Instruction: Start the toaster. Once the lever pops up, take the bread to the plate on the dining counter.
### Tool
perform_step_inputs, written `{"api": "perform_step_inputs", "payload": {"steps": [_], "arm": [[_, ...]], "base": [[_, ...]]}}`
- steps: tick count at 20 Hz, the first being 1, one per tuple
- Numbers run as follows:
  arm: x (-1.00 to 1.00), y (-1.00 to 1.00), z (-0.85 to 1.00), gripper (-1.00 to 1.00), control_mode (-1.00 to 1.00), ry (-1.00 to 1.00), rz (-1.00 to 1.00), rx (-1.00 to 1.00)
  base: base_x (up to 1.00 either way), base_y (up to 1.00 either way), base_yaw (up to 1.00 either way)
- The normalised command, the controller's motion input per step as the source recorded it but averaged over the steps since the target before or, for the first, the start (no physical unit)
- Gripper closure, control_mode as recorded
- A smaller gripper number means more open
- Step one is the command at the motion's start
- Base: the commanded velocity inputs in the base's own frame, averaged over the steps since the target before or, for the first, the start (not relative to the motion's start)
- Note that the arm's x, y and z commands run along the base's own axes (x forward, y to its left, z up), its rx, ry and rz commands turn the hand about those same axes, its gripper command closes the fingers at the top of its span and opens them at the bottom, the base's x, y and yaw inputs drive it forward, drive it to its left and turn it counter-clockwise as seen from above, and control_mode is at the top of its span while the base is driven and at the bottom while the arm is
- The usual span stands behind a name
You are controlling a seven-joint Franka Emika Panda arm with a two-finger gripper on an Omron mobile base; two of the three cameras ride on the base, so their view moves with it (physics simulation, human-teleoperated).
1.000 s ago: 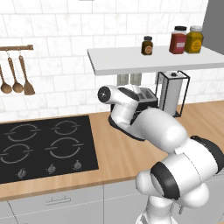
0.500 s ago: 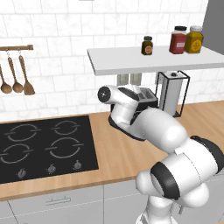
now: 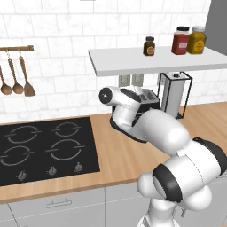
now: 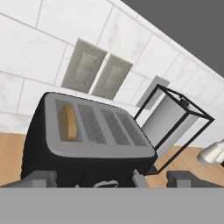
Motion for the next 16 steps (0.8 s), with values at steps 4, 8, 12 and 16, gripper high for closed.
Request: {"api": "perform_step_inputs", "payload": {"steps": [4,8,12,16], "arm": [[0.00,0.00,0.00,-1.00,-1.00,0.00,0.00,0.00],[0.00,0.00,0.00,-1.00,-1.00,0.00,0.00,0.00],[0.00,0.00,0.00,-1.00,-1.00,0.00,0.00,0.00],[0.00,0.00,0.00,-1.00,-1.00,0.00,0.00,0.00]], "base": [[0.00,0.00,0.00],[0.00,0.00,0.00],[0.00,0.00,0.00],[0.00,0.00,0.00]]}}
